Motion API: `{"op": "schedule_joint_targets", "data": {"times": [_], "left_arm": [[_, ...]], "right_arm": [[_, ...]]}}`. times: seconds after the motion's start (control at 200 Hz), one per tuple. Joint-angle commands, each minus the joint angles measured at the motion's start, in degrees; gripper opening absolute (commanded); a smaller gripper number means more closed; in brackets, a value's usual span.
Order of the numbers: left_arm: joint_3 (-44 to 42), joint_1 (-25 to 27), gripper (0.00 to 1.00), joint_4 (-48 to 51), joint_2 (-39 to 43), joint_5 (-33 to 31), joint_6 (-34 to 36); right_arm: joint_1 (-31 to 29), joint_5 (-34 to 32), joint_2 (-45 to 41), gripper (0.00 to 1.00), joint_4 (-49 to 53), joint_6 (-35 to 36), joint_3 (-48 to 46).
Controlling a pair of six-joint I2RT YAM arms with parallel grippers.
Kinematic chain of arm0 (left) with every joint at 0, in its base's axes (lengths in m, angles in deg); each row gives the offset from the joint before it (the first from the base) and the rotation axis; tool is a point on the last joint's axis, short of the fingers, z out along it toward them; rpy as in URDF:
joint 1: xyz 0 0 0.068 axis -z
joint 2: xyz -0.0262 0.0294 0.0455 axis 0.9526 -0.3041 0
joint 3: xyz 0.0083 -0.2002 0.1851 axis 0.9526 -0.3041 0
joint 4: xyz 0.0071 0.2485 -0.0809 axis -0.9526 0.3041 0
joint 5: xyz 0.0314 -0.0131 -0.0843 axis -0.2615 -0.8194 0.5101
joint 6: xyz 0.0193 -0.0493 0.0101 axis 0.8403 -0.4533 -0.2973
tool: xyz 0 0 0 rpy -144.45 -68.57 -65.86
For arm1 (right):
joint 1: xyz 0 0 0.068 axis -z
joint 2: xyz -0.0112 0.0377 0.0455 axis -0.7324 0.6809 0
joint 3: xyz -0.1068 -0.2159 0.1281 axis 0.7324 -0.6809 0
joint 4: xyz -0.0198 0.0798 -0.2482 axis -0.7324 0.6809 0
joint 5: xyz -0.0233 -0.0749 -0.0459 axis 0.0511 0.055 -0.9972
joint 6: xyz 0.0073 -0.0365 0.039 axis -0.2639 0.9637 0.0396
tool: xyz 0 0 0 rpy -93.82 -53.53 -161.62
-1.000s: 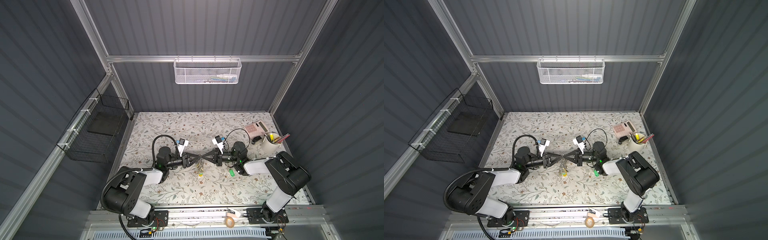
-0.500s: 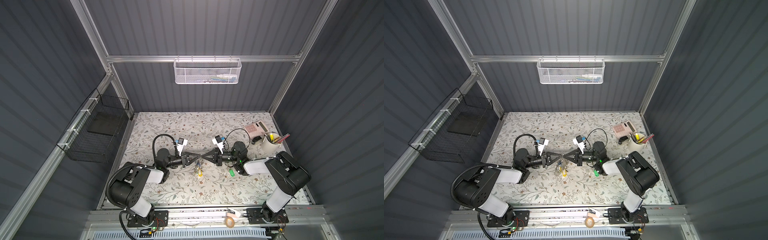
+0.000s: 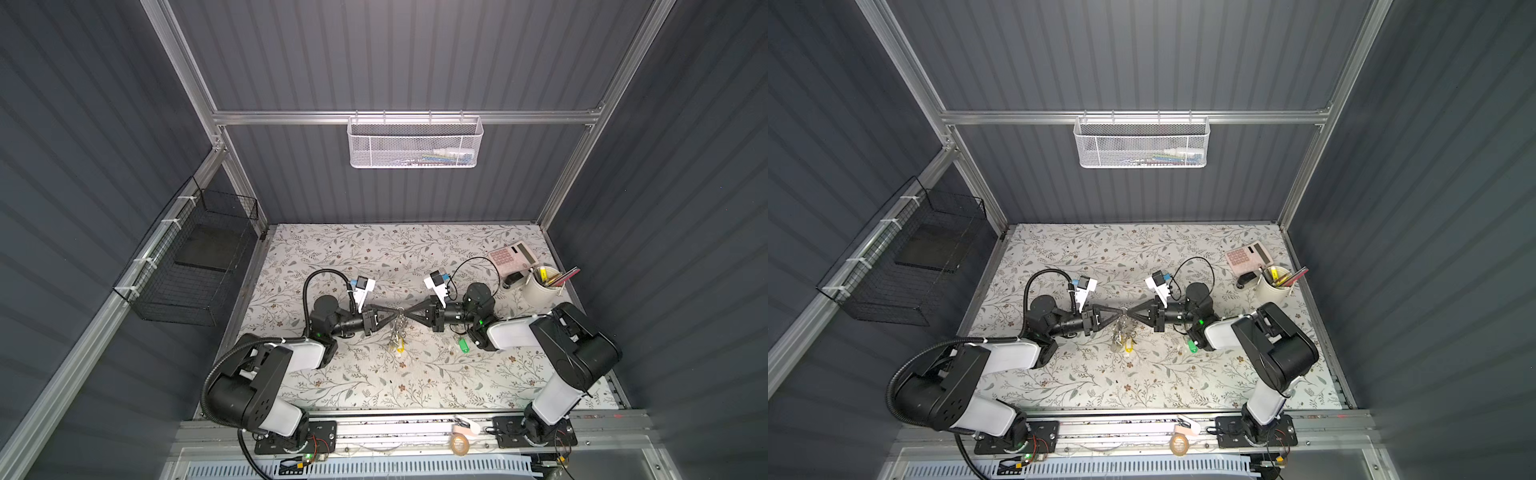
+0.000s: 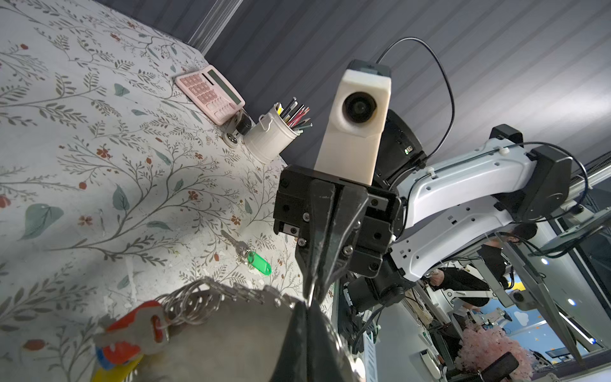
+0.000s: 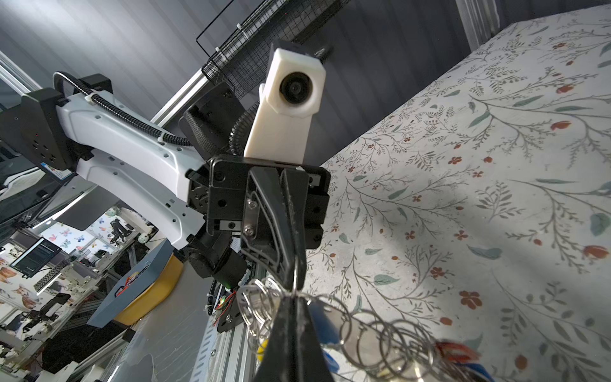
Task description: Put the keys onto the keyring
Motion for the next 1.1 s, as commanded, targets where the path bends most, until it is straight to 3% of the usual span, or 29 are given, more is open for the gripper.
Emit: {"op": "schedule_joint_targets", "data": {"times": [0.0,0.09,0.37,0.715,1.096], "left_arm": [[3.5,2.86,0.0,19.02,5.38,-2.63,12.69],[5.05,3.85,0.0,26.2,8.12,-5.58,17.42],[9.24,4.58,0.0,39.59,10.86,-11.15,23.96],[14.9,6.73,0.0,50.12,12.84,-19.94,30.27],[20.2,11.25,0.0,58.31,12.76,-29.27,35.92]], "right_arm": [[0.65,-2.17,-0.42,0.04,-1.77,0.73,0.37],[1.55,-3.64,-1.48,0.17,-2.08,0.77,-0.63],[4.25,-10.04,-6.67,0.36,-0.03,2.28,-3.68],[5.83,-20.65,-12.09,0.43,10.36,3.89,-3.86],[5.89,-21.99,-18.68,0.51,35.38,8.4,1.55]]}}
